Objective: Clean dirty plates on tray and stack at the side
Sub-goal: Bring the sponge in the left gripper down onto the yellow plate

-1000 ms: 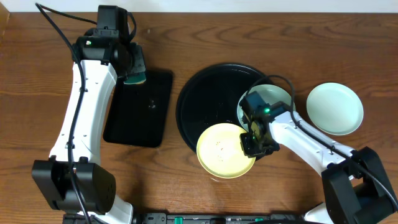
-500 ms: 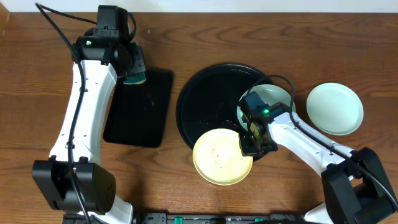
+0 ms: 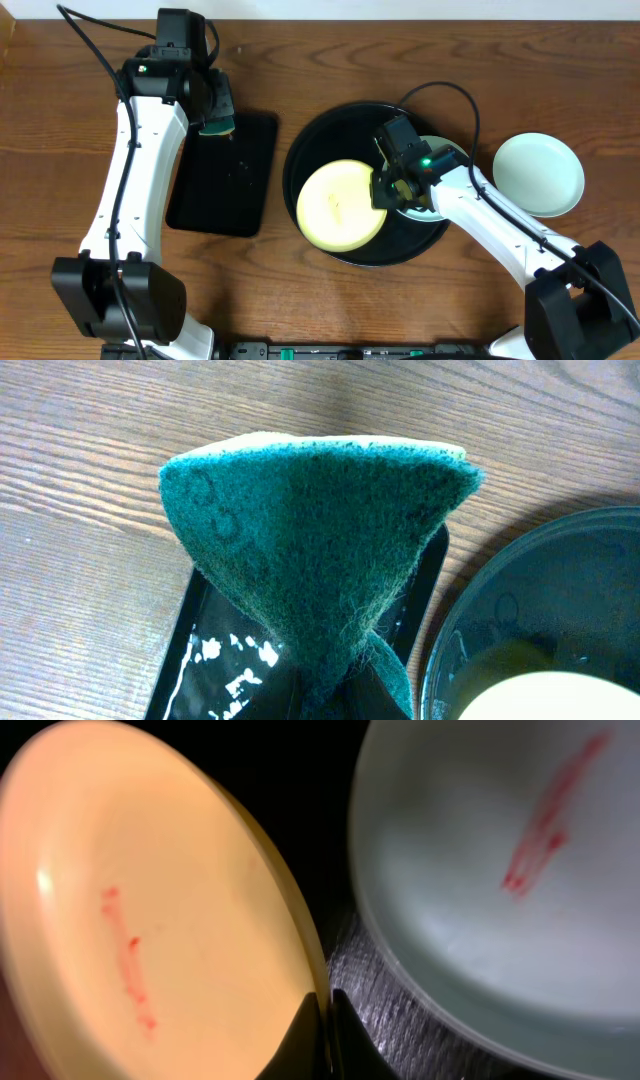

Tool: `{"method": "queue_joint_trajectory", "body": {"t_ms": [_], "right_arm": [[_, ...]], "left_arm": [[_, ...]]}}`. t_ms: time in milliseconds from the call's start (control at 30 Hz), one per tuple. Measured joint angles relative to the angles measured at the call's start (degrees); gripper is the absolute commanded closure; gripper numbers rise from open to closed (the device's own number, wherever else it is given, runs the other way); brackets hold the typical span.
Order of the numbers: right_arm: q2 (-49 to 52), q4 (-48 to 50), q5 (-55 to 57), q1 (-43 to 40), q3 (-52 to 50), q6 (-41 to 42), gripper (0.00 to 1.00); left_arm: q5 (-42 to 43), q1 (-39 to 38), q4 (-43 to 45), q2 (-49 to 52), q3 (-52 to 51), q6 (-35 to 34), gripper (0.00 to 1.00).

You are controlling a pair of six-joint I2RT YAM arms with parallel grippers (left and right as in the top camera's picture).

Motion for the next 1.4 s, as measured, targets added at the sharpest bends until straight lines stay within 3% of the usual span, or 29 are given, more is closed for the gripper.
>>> {"method": "queue_joint_trajectory", "body": {"t_ms": [267, 533, 733, 1400], "right_arm": [[2.2, 11.3, 6.0, 0.0, 0.3, 3.1, 0.98], [11.2, 14.2, 4.5, 0.0, 0.3, 3.1, 0.98], [12.3, 15.4, 3.0, 0.0, 0.3, 3.1, 0.98], [12.3, 15.4, 2.2, 0.0, 0.3, 3.1, 0.98]], "left_arm": [[0.0, 0.0, 0.0, 0.0, 0.0, 0.0, 0.92], [1.0, 0.0, 0.0, 0.0, -0.5, 0.0, 0.93], [5.9, -0.5, -0.1, 0.0, -2.1, 0.0, 0.92], [9.7, -14.1, 8.3, 4.5, -13.2, 0.0, 0.93]]}}
